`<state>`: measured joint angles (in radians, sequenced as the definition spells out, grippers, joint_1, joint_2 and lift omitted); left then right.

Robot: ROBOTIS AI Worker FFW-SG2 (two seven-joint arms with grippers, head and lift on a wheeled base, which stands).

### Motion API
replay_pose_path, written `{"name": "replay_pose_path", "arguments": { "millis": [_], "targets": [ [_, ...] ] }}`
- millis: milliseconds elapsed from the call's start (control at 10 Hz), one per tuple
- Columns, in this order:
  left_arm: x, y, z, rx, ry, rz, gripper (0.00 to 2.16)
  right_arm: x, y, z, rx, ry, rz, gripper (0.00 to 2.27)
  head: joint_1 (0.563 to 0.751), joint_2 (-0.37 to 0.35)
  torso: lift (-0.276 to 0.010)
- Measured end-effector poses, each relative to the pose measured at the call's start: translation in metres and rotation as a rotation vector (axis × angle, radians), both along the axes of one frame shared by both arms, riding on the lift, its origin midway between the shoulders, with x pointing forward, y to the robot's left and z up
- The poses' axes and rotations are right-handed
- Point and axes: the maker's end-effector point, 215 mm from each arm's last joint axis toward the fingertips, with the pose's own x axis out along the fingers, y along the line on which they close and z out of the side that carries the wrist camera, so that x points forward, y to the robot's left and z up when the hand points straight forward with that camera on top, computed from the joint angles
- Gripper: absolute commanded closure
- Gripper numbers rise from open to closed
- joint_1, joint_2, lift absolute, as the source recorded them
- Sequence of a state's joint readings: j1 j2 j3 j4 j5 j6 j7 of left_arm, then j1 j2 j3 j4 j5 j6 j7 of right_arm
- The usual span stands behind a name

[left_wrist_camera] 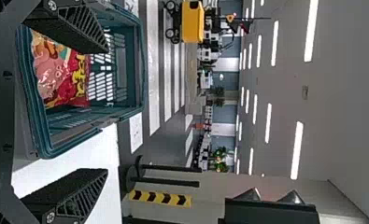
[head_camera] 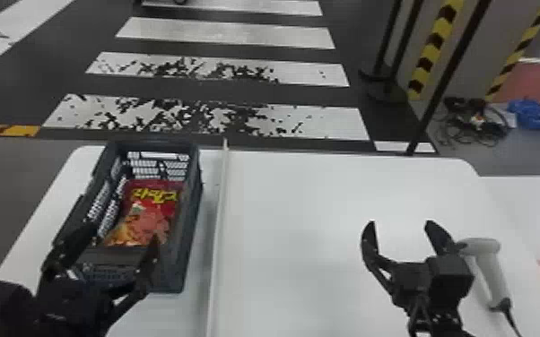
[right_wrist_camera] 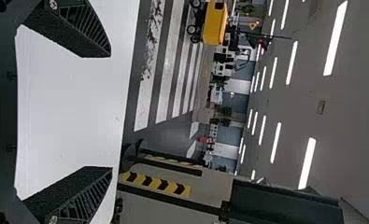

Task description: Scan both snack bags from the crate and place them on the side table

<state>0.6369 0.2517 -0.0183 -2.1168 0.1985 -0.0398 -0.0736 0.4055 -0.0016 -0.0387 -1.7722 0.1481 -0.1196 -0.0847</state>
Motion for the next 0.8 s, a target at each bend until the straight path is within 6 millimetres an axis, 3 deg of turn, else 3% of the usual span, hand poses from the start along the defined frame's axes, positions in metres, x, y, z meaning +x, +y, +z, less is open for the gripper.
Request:
{"name": "replay_pose_path", "arguments": {
  "millis": [200, 400, 500, 800],
  "targets": [
    [0.004, 0.001, -0.003, 0.006, 0.029, -0.01, 0.09, -0.001, -0.004, -0.002, 0.008, 0.005, -0.008, 0.06, 0.695, -0.067, -0.098],
    [0.016, 0.004, 0.016, 0.025, 0.052, -0.026, 0.1, -0.002, -0.005, -0.006, 0.019, 0.015, -0.011, 0.06, 0.695, -0.065, -0.098],
    [0.026, 0.005, 0.024, 0.039, 0.073, -0.042, 0.1, -0.002, -0.009, -0.006, 0.03, 0.013, -0.02, 0.06, 0.695, -0.067, -0.098],
    [0.069, 0.033, 0.031, 0.101, 0.186, -0.086, 0.12, -0.007, -0.032, -0.007, 0.065, 0.009, -0.058, 0.06, 0.695, -0.061, -0.098]
  ]
}}
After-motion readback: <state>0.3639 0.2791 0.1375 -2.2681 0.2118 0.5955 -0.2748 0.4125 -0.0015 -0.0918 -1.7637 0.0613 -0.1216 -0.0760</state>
